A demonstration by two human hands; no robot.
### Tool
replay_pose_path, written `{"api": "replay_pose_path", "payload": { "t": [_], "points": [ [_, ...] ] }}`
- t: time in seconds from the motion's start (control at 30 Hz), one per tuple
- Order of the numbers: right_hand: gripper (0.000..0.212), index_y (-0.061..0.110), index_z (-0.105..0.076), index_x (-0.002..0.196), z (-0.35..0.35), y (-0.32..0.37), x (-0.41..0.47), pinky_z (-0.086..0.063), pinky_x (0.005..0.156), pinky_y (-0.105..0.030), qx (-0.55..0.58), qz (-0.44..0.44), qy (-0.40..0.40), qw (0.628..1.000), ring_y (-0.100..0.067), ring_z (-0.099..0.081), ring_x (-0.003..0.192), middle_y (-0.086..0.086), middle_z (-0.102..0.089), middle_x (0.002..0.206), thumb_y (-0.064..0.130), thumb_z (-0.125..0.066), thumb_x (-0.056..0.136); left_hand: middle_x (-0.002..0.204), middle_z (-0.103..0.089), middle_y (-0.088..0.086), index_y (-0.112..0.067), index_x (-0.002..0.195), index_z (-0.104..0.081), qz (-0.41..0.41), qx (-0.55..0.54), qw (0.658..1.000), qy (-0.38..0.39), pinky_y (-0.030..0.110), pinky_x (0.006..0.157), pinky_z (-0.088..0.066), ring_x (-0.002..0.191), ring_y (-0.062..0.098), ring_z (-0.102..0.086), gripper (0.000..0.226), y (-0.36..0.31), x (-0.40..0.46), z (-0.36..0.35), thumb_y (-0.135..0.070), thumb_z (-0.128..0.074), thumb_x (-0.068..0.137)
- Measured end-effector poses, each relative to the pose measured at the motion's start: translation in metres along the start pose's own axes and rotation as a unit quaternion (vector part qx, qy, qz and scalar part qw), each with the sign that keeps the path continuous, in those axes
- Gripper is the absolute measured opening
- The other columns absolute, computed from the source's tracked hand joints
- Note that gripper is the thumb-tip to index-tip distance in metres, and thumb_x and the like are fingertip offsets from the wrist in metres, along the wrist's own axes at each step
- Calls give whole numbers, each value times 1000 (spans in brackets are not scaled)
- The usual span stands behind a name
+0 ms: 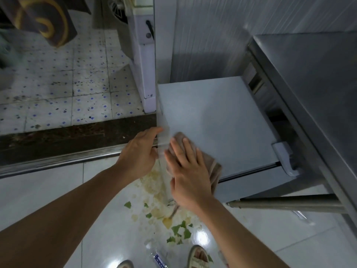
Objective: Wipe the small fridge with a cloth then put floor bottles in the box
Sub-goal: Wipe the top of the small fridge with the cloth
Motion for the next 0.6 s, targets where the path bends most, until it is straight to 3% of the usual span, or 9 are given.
{"api": "replay_pose_path", "payload": {
  "t": [0.17, 0.3, 0.43, 0.53, 0.6],
  "points": [
    [63, 28, -29, 148, 4, -15, -26, -9, 118, -48, 33, -4, -17, 999, -23, -2, 148, 2, -11, 160, 36, -38, 87, 139, -48, 6, -19, 140, -38, -17, 0, 1000, 7, 36, 105, -38, 129, 22, -44, 59, -18, 9, -10, 2, -51, 86],
    [66, 33, -14, 151, 6, -40, 21, -3, 118, -50, 26, -48, -2, 999, -22, 8, 147, 4, 0, 161, 52, -35, 91, 141, -47, 7, -16, 142, -36, -11, 5, 1000, 0, 39, 108, -37, 131, 22, -42, 60, -23, 20, -14, 3, -49, 86],
    [77, 30, -4, 151, 7, -49, 60, 6, 117, -50, 43, -102, 16, 994, -24, 16, 146, 1, 9, 160, 56, -38, 87, 139, -49, 6, -16, 139, -38, 25, -9, 999, -34, 44, 106, -38, 129, 22, -45, 56, -23, 21, -10, -8, -43, 84],
    [80, 24, -1, 152, 5, -37, 37, 9, 117, -48, 38, -95, 0, 995, -25, 18, 145, -3, 12, 160, 54, -39, 89, 137, -50, 6, -15, 138, -38, 22, 10, 999, -34, 45, 103, -41, 126, 22, -47, 54, -27, 13, -12, -5, -43, 86],
    [77, 20, -8, 153, 5, -30, 1, 9, 118, -45, 47, -79, -29, 995, -24, 14, 146, -4, 5, 161, 50, -37, 89, 136, -50, 8, -14, 137, -39, 13, 19, 999, -33, 46, 103, -41, 125, 25, -48, 52, -33, 9, -15, -2, -46, 87]
  ]
}}
Point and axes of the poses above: each hand's wrist, its own x-axis towards the middle knuckle, its own z-axis out of the back of the hand, y = z × x, the point moved 9 cm from there along x, towards the middle knuckle
